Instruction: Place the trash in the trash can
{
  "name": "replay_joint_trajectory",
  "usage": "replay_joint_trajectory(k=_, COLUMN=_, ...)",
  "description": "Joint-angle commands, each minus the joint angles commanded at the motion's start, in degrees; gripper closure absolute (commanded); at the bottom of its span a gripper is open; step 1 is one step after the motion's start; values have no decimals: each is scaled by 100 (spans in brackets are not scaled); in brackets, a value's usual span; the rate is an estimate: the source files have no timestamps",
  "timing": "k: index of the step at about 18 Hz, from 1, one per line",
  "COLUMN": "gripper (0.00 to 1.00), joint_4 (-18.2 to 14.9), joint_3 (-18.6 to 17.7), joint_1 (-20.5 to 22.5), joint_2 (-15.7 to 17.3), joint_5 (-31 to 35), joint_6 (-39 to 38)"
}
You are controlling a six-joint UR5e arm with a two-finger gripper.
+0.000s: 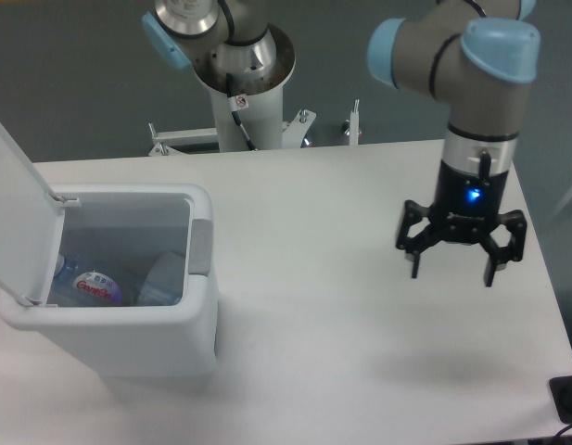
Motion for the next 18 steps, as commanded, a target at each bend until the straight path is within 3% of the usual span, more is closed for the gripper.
replay_joint_trajectory(k=4, gripper=0, joint_4=-526, joint_3=26, joint_1=-35, joint_2=-62, joint_5=573, joint_6=730)
replay_joint_trajectory(k=7, gripper=0, joint_4=-1290, joint_3=96, joint_1=-26, joint_2=-1, joint_5=862, joint_6=1555)
replay_joint_trajectory(k=8, gripper=0, joint_4=-1371, joint_3=149, joint_1=-18, joint_2=8, joint_5=941, joint_6=1758)
replay_joint_trajectory(k=12, gripper=0, joint_4=-1232, joint_3=-175, joint_1=-35, joint_2=61, joint_5=1161, joint_6=1831)
replay_joint_trajectory(k=18, gripper=0, joint_4=-1231, joint_3=-185, joint_1=-35, joint_2=78, joint_5=1162, joint_6=1796)
